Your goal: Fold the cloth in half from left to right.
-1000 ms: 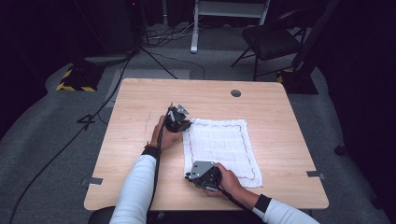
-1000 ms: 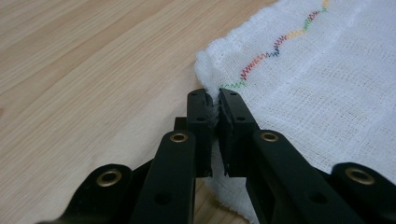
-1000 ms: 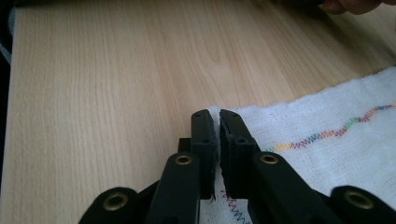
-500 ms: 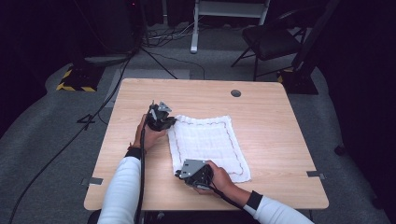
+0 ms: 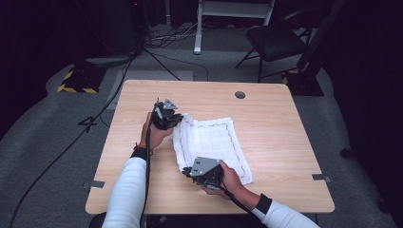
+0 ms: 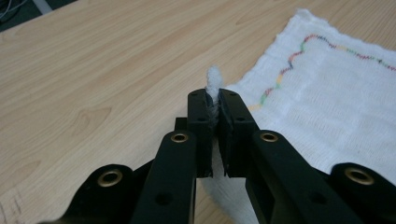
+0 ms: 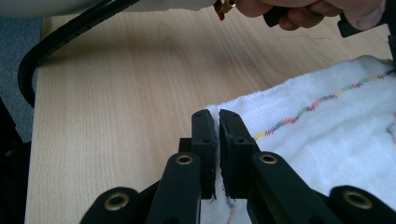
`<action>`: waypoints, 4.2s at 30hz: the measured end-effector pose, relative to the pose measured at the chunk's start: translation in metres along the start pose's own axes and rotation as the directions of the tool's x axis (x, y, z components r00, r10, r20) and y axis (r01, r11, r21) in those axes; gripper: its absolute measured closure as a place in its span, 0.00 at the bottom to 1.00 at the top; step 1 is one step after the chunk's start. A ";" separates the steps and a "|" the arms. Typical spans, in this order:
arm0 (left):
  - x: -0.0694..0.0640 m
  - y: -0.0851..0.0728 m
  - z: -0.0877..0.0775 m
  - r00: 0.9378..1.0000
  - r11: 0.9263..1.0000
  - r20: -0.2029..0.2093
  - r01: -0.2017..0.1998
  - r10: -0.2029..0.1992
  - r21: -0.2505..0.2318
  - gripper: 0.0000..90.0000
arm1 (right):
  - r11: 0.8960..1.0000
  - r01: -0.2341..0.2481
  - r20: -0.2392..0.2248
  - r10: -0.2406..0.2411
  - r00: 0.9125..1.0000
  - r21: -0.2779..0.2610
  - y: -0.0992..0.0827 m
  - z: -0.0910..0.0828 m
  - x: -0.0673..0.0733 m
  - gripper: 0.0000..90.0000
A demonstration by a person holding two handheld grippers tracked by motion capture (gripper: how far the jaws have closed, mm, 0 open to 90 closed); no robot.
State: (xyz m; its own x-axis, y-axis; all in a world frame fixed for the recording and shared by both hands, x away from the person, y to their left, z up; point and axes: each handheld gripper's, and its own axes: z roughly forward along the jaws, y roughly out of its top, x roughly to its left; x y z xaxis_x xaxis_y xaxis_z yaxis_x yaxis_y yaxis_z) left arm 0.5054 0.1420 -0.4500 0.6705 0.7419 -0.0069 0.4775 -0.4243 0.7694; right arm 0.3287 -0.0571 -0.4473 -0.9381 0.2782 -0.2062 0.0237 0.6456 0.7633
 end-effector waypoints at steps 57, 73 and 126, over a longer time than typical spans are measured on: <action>-0.109 0.076 0.100 0.997 0.999 0.060 -0.052 0.051 0.008 0.51 | 0.951 -0.275 0.252 0.234 0.939 0.143 -0.136 -0.130 -0.052 0.64; -0.146 0.018 0.017 0.921 0.954 0.265 -0.300 0.285 0.020 0.28 | 0.945 -0.312 0.281 0.275 0.920 0.095 -0.147 -0.138 -0.080 0.48; -0.104 0.005 0.011 0.966 0.972 0.144 -0.225 0.213 0.073 0.26 | 0.930 -0.349 0.208 0.321 0.924 0.115 -0.103 -0.080 -0.148 0.43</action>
State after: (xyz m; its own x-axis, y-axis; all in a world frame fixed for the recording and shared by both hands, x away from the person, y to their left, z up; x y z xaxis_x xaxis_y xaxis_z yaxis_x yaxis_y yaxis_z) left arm 0.4445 0.0567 -0.4525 0.8317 0.5514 0.0650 0.3544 -0.6173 0.7024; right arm 0.4373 -0.2218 -0.4468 -0.7873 0.6122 -0.0730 0.3891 0.5852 0.7114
